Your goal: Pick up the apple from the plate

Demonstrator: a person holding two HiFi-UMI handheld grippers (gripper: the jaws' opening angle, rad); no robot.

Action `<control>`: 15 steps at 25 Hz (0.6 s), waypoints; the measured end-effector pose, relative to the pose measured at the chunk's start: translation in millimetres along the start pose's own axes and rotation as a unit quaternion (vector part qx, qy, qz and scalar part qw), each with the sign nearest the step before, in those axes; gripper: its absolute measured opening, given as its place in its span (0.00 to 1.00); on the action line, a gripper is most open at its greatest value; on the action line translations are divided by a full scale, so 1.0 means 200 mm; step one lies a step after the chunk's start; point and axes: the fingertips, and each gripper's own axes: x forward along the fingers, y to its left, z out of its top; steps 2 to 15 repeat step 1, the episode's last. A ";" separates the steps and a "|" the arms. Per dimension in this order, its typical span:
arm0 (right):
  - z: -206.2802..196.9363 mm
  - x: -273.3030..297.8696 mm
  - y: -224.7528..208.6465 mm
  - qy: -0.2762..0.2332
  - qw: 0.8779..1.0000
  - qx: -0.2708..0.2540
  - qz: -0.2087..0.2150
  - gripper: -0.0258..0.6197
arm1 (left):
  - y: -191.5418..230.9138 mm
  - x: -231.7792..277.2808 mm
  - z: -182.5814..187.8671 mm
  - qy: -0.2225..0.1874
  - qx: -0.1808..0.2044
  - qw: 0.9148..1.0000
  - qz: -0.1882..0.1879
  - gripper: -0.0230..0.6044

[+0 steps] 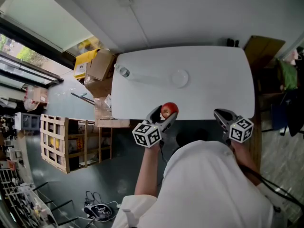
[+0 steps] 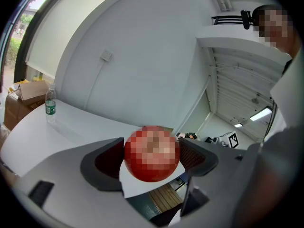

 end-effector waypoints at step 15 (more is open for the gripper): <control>0.00 0.00 0.00 0.000 1.000 -0.001 0.000 0.10 | 0.00 0.00 0.00 -0.001 -0.001 1.000 0.000 0.61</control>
